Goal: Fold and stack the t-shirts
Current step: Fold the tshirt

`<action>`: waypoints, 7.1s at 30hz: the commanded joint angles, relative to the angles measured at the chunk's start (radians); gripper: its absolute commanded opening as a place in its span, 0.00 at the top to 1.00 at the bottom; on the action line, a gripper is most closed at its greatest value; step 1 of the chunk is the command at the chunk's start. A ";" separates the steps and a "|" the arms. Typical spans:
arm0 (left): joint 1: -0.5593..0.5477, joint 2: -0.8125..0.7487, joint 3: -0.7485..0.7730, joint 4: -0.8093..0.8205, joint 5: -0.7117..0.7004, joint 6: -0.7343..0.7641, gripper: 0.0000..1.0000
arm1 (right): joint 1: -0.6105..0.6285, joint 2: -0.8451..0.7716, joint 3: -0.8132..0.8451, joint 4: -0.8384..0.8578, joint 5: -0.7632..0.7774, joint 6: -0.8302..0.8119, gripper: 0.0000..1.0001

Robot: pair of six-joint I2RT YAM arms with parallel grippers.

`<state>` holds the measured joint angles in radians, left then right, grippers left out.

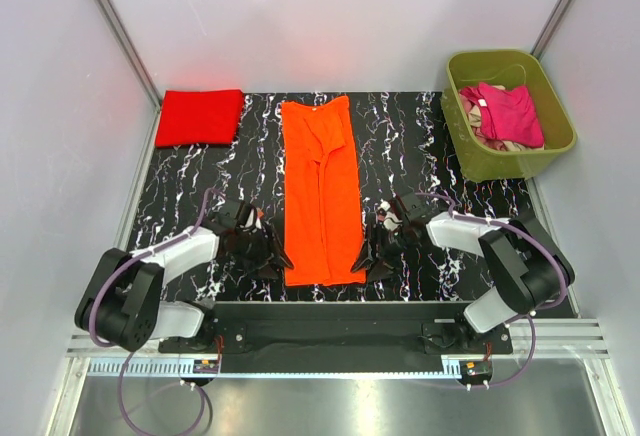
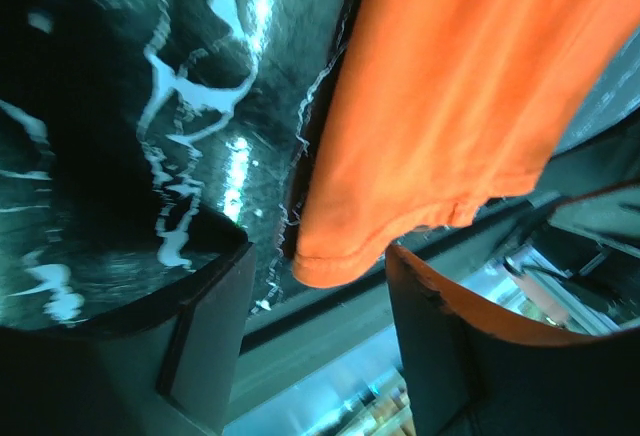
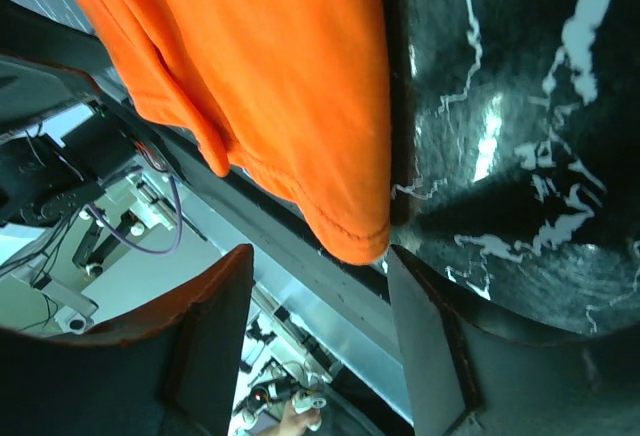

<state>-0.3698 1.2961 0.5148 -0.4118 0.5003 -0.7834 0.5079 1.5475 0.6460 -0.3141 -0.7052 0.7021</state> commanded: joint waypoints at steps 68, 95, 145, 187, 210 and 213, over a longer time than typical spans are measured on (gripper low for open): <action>-0.086 -0.193 -0.139 0.021 0.026 -0.168 1.00 | 0.041 -0.177 -0.172 0.133 0.056 0.109 1.00; 0.178 0.595 0.860 -0.099 -0.022 0.003 1.00 | -0.270 0.620 1.076 -0.425 -0.050 -0.237 1.00; 0.111 0.609 0.963 -0.153 0.023 0.245 0.64 | -0.258 0.778 1.454 -0.636 -0.007 -0.276 0.53; 0.083 0.592 0.666 0.060 0.190 0.128 0.66 | -0.063 0.649 0.976 -0.271 -0.180 -0.179 0.62; 0.158 0.450 0.565 -0.067 0.224 0.354 0.65 | -0.269 0.385 0.555 -0.227 -0.158 -0.214 0.63; 0.164 0.502 0.686 -0.050 0.251 0.325 0.64 | -0.259 0.425 0.699 -0.182 -0.183 -0.152 0.62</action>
<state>-0.2142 1.7996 1.0874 -0.4938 0.6903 -0.4534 0.2348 2.0026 1.2087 -0.5583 -0.8555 0.4808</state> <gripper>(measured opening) 0.352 0.376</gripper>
